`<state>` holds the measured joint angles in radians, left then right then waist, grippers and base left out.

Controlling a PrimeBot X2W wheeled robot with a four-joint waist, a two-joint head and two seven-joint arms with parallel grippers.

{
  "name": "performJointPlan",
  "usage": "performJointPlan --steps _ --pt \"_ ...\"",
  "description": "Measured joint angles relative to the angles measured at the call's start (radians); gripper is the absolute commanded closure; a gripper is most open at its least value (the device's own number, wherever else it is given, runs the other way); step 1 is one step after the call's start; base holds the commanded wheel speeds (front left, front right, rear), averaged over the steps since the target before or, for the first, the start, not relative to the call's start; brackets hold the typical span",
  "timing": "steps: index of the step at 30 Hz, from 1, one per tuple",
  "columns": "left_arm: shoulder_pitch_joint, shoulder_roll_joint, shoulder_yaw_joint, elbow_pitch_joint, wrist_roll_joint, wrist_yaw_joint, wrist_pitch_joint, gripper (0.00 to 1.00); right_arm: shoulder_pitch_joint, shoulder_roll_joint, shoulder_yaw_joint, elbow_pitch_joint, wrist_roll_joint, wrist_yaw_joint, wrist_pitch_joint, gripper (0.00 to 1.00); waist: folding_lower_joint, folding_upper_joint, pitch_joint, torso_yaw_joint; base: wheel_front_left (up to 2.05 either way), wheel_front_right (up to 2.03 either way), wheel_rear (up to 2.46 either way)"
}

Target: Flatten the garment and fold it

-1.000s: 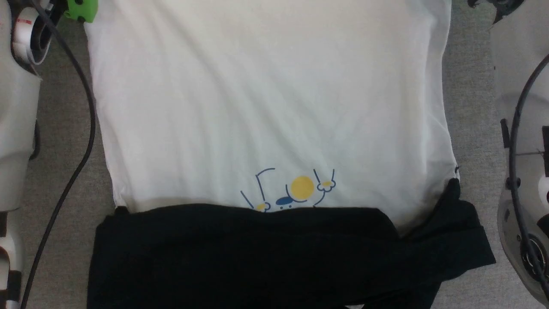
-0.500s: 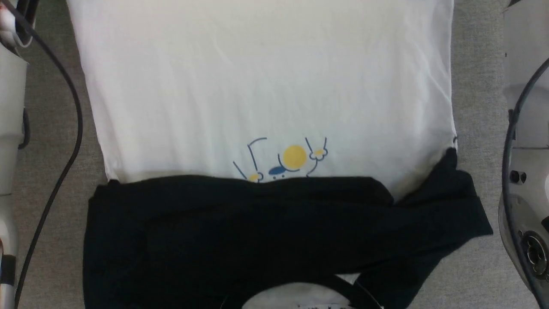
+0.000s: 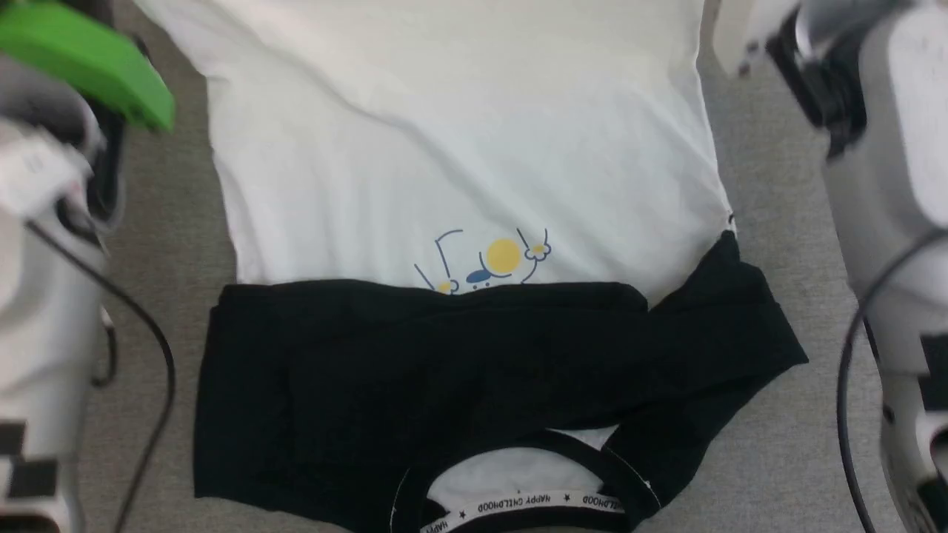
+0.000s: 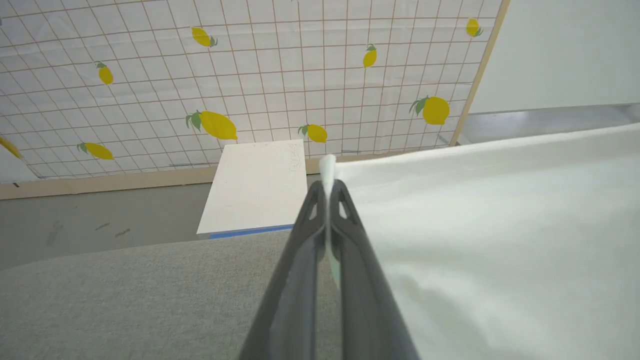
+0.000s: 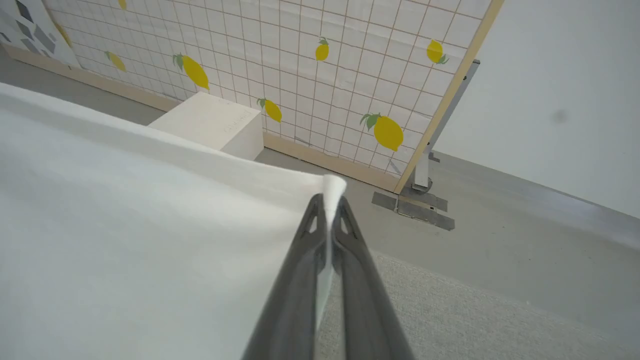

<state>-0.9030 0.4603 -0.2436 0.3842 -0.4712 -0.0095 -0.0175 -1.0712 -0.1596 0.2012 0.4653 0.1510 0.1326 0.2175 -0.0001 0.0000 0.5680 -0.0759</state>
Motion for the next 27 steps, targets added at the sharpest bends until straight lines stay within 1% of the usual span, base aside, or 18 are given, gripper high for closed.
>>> performJointPlan --steps 3,5,8,12,16,20,24,27 --pt "0.137 -0.014 0.002 -0.103 -0.035 -0.014 -0.037 1.0 0.13 -0.06 0.034 -0.108 0.059 0.0 -0.009 1.0 0.0 0.0 -0.055 0.008 0.0 0.0 0.0" --pt "0.233 -0.016 -0.004 -0.176 -0.048 -0.014 -0.043 1.0 0.221 -0.094 0.036 -0.179 0.097 0.0 -0.007 1.0 0.0 0.0 -0.091 0.014 0.0 0.0 0.0" --pt "0.388 -0.017 -0.002 -0.285 -0.066 -0.001 -0.05 1.0 0.371 -0.136 0.022 -0.289 0.118 0.0 -0.003 1.0 0.0 0.0 -0.15 0.023 0.0 0.0 0.0" --pt "0.596 -0.014 -0.002 -0.416 -0.091 0.035 -0.045 1.0 0.579 -0.151 -0.031 -0.415 0.124 0.0 0.038 1.0 -0.0001 0.0 -0.228 0.035 0.0 0.0 0.0" --pt "0.777 -0.013 -0.008 -0.498 -0.132 0.056 -0.036 1.0 0.762 -0.145 -0.09 -0.516 0.123 0.0 0.092 1.0 0.0 0.0 -0.297 0.047 0.0 0.0 0.0" --pt "0.911 -0.03 -0.01 -0.525 -0.184 0.069 -0.037 1.0 0.919 -0.121 -0.139 -0.581 0.107 0.0 0.152 1.0 -0.0001 0.0 -0.354 0.059 0.0 0.0 0.0" --pt "0.993 -0.053 -0.026 -0.518 -0.206 0.072 -0.041 1.0 1.043 -0.075 -0.191 -0.622 0.095 0.0 0.201 1.0 -0.0001 0.0 -0.396 0.071 0.0 0.0 0.0" --pt "1.024 -0.07 -0.035 -0.489 -0.232 0.07 -0.05 1.0 1.113 -0.044 -0.218 -0.628 0.092 0.0 0.23 1.0 -0.0001 0.0 -0.413 0.081 0.0 0.0 0.0"
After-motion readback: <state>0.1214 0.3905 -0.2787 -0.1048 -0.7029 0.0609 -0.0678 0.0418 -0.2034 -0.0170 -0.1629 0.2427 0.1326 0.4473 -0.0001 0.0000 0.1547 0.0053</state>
